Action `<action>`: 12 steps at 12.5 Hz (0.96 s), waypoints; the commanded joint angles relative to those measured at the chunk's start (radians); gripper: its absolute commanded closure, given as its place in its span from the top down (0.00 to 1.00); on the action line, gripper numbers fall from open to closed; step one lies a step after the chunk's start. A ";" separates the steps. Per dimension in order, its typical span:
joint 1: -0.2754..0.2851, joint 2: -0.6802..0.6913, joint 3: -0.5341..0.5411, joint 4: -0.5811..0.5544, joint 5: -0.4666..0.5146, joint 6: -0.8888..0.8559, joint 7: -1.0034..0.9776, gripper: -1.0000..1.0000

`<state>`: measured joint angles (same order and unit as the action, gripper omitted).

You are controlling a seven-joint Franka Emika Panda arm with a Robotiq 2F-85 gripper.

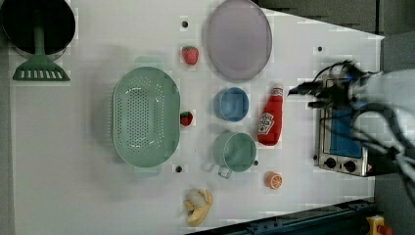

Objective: Pick ketchup from plate and place it on table.

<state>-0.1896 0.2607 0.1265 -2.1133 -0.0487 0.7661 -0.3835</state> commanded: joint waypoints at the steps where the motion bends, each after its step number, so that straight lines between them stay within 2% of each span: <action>1: 0.006 -0.090 0.028 0.194 0.004 -0.147 0.287 1.00; 7: 0.013 -0.092 0.047 0.535 0.004 -0.554 0.358 1.00; 12: 0.013 -0.093 0.046 0.676 0.000 -0.769 0.358 1.00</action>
<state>-0.1823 0.1624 0.1714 -1.4580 -0.0489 0.0291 -0.0724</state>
